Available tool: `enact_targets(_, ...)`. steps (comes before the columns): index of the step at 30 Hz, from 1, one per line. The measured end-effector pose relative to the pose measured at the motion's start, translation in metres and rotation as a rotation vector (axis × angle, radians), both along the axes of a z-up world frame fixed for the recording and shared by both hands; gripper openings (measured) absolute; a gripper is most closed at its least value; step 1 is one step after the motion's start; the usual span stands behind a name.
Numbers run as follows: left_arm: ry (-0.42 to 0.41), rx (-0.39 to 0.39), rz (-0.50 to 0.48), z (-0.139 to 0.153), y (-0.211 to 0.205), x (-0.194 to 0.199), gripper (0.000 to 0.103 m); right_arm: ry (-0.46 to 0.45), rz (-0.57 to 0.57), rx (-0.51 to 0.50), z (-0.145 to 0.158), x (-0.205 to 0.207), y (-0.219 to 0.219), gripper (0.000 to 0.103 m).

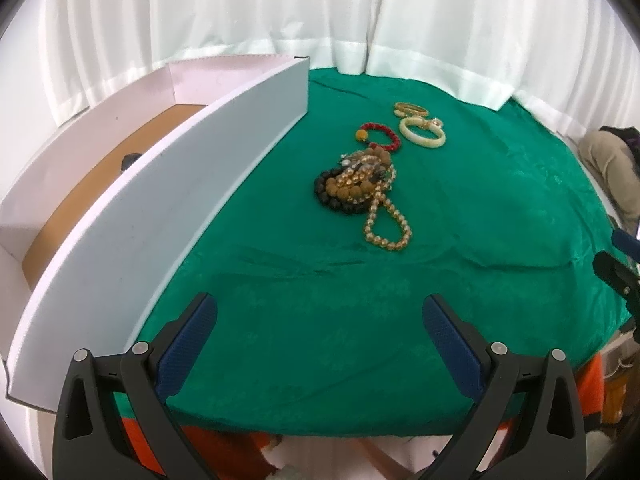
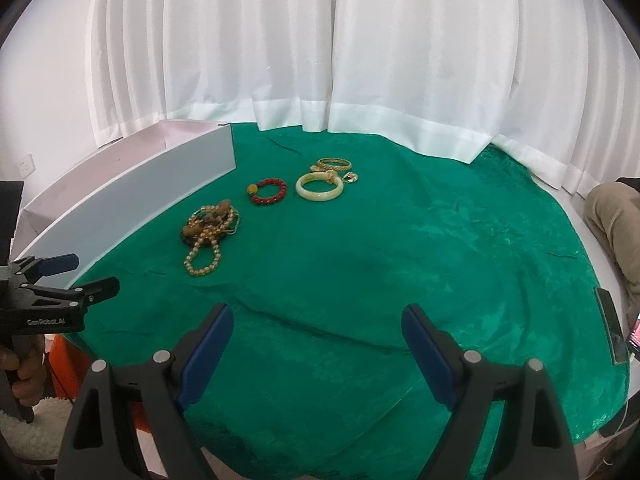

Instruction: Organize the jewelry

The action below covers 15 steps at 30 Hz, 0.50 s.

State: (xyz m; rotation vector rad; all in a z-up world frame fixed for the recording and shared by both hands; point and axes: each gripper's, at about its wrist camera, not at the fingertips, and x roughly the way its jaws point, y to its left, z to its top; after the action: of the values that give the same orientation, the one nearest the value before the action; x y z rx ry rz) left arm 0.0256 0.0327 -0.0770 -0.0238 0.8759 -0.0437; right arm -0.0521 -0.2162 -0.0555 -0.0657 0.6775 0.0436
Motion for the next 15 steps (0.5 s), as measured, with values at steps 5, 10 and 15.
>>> enact_targets(5, 0.004, 0.003, 0.000, -0.0007, 0.0000, -0.0006, 0.102, 0.013, 0.005, 0.004, -0.0025, 0.0008, 0.0012, 0.088)
enact_targets(10, 0.009, 0.002, 0.005, -0.0016, 0.0014, -0.0008, 0.102, 0.017, 0.012, 0.010, -0.0029, -0.0005, 0.0031, 0.088)
enact_targets(15, 0.017, 0.001, 0.010, -0.0037, 0.0027, -0.0007, 0.102, 0.020, 0.016, 0.009, -0.0031, -0.0005, 0.0048, 0.088)
